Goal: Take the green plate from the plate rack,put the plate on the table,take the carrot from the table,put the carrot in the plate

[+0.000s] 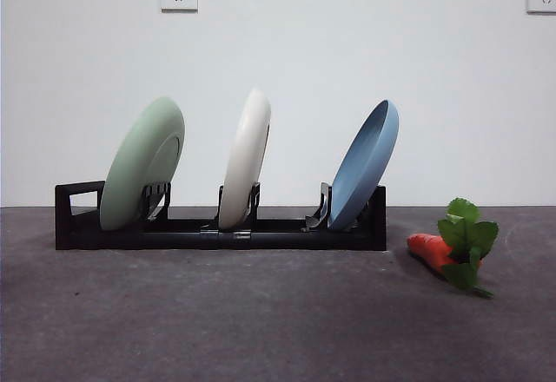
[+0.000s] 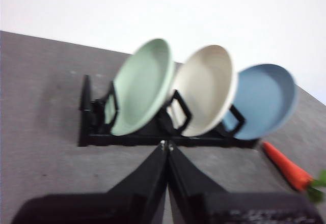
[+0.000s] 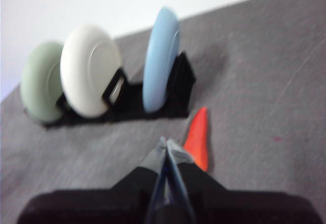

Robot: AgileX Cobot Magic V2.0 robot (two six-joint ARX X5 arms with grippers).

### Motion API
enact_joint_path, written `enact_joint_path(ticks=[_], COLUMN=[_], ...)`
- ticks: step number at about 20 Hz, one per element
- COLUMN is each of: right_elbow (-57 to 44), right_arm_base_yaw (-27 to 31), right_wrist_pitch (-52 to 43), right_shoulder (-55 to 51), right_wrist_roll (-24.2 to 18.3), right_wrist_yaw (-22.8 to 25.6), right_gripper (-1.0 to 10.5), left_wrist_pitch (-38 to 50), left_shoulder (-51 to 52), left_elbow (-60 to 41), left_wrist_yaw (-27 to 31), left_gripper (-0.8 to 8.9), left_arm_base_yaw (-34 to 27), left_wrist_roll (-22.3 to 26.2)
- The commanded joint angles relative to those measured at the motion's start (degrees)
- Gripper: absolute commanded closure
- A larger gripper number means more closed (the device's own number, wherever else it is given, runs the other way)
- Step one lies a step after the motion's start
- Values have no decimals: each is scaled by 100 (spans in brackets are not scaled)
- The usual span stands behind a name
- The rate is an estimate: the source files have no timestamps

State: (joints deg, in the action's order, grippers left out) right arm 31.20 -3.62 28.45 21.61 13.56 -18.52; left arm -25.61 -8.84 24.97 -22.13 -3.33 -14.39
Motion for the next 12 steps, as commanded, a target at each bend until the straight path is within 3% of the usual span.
enact_joint_path(ticks=[1, 7, 12], right_elbow=[645, 1893, 2492], right_arm_base_yaw=[-33, -33, -33], right_wrist_pitch=[616, 2164, 3213], right_shoulder=[431, 1340, 1886], right_wrist_roll=[-656, -1488, -1928], right_wrist_yaw=[-319, -417, -431], right_gripper=[958, 958, 958], left_wrist_pitch=[-304, -1222, -2271], left_shoulder=[-330, -1082, -1707], left_elbow=[452, 1346, 2052], left_wrist_yaw=[-332, -1158, -1587], left_gripper=[821, 821, 821], left_arm_base_yaw=[-13, -13, -2], left_wrist_roll=[345, 955, 1674])
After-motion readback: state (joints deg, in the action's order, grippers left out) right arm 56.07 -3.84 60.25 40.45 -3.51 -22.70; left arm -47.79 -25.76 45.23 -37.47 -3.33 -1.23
